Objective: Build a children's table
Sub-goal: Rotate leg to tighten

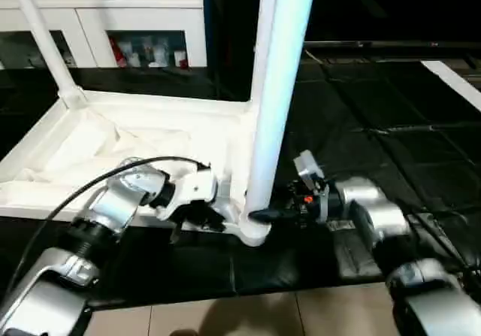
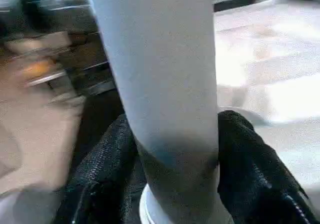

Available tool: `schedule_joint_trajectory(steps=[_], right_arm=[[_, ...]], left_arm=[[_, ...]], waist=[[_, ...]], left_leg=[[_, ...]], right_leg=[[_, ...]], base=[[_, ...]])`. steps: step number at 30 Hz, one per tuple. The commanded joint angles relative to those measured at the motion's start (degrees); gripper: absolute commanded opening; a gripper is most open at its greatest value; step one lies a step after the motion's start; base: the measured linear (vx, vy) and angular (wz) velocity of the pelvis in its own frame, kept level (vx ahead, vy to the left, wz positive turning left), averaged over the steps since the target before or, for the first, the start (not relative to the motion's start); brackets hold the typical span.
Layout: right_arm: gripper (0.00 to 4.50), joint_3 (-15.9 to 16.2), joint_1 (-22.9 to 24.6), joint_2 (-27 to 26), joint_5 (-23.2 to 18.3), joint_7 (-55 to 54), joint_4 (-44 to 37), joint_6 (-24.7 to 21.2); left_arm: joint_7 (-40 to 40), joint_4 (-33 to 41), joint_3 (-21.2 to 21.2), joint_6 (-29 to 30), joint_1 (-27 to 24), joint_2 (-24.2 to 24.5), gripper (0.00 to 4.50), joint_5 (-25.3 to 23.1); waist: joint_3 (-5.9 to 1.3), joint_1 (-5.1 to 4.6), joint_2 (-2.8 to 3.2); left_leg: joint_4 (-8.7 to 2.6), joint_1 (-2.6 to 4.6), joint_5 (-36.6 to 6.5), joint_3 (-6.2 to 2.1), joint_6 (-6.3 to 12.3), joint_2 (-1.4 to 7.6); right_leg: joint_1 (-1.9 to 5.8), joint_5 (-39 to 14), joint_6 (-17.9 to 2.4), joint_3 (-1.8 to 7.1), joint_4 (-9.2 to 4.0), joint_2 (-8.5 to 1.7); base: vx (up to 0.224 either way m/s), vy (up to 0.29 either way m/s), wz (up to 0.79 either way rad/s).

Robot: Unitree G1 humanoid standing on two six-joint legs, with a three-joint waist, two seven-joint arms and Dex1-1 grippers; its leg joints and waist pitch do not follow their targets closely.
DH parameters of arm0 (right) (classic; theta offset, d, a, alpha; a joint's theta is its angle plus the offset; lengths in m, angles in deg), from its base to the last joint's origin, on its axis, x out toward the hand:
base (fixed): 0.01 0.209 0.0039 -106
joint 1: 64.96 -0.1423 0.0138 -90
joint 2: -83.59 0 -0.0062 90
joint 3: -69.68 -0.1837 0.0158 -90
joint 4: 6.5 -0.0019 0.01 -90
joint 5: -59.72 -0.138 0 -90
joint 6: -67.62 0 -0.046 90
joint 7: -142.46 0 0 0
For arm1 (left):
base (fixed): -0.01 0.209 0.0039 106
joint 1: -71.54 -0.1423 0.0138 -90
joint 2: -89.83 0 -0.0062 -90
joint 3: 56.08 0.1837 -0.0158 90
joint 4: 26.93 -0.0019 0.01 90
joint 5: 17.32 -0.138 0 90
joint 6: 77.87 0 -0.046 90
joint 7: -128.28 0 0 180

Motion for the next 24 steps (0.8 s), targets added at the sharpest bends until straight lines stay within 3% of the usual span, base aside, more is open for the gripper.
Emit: schedule_joint_trajectory(steps=[1,2,3,5,6,8,13,16,20,22,24], right_arm=[[2.01,1.2,0.5,-1.5,0.9,-2.6,0.8,-0.8],[1.99,-0.2,1.2,-3.7,1.9,-11.0,1.9,-0.6],[1.97,-0.8,1.4,-4.7,2.1,-14.2,2.3,-0.7],[1.94,-1.7,1.4,-6.3,2.0,-17.9,2.7,-1.9],[1.94,-2.4,1.4,-7.2,1.9,-20.1,3.0,-2.8],[1.93,-4.4,0.2,-10.4,1.5,-27.6,4.6,-4.3],[1.93,-8.6,-4.5,-15.1,0.6,-44.0,11.0,-4.0],[1.93,-9.2,-6.4,-15.9,2.2,-49.5,13.5,-3.2],[1.93,-7.2,-6.0,-15.7,5.4,-48.5,12.9,-0.5],[2.49,-7.1,-5.1,-14.9,6.2,-47.2,12.0,1.0],[2.65,-7.4,-4.4,-13.7,5.9,-45.6,11.9,2.3]], left_arm=[[-3.5,-0.5,0.5,1.3,0.2,-2.4,0.0,0.0],[-7.8,-2.1,-1.0,3.5,1.8,-4.8,0.0,0.3],[-9.7,-2.9,-1.6,4.5,2.5,-5.8,0.0,0.4],[-12.2,-3.8,-2.3,5.9,3.4,-7.1,0.0,0.4],[-13.8,-4.3,-2.8,6.8,3.9,-8.0,0.0,0.4],[-19.3,-6.3,-4.7,8.9,5.6,-10.6,0.0,0.4],[-25.4,-8.4,-6.0,10.6,7.8,-13.8,0.0,-0.2],[-25.9,-8.8,-5.5,10.1,8.2,-13.9,0.0,-1.1],[-23.3,-7.9,-4.7,8.1,7.4,-12.8,0.0,-1.2],[-20.8,-6.8,-4.2,7.0,6.4,-11.9,0.0,-1.0],[-19.7,-6.3,-4.0,7.2,5.7,-11.1,0.0,-0.8]], waist=[[-3.11,-0.28,-0.07],[-2.95,-0.44,0.36],[-2.98,-0.56,0.17],[-3.1,-1.08,0.2],[-3.1,-1.55,0.04],[-3.08,-2.09,0.29],[-3.35,-3.0,0.28],[-3.59,-3.2,0.38],[-3.96,-3.02,0.35],[-3.97,-2.98,0.27],[-4.06,-3.0,0.22]], left_leg=[[-4.01,0.25,-15.6,-0.05,0.14,1.35],[-4.12,0.24,-15.8,-0.08,0.2,1.38],[-4.13,0.42,-16.0,-0.16,-0.21,1.36],[-4.27,0.03,-16.0,-0.34,-0.6,1.19],[-4.27,-0.09,-15.9,-0.38,-0.43,1.11],[-4.22,-0.1,-16.0,-0.31,-0.38,1.09],[-4.14,-0.51,-14.4,-0.45,-0.35,0.87],[-3.99,-0.54,-12.4,-0.31,0.13,0.87],[-3.54,-0.71,-7.6,-0.02,1.95,0.83],[-3.48,-0.75,-6.3,0.04,2.7,0.87],[-3.32,-0.73,-5.6,0.18,3.48,0.85]], right_leg=[[2.58,-22.8,-9.0,3.18,-5.95,-4.13],[2.24,-25.2,-7.6,3.36,-6.45,-4.11],[2.07,-25.3,-7.4,3.39,-6.52,-4.09],[2.3,-24.9,-7.3,3.26,-6.4,-3.98],[2.36,-24.1,-7.4,3.26,-6.36,-3.9],[2.17,-22.4,-8.1,3.36,-6.28,-3.74],[2.43,-20.3,-8.8,3.35,-6.07,-3.77],[2.4,-14.5,-10.1,3.57,-5.6,-3.58],[2.79,-4.2,-12.6,3.65,-4.52,-3.33],[2.88,-1.3,-13.3,3.62,-4.23,-3.34],[2.95,0.2,-13.9,3.71,-4.11,-3.36]], base=[[-0.06,-0.007,-0.05],[0.0,0.0,0.0],[0.0,0.0,0.0],[0.0,0.0,0.0],[0.0,0.0,0.0],[0.0,0.0,0.0],[0.0,0.0,0.0],[0.0,0.0,0.0],[0.0,0.0,0.0],[0.0,0.0,0.0],[0.0,0.0,0.0]])
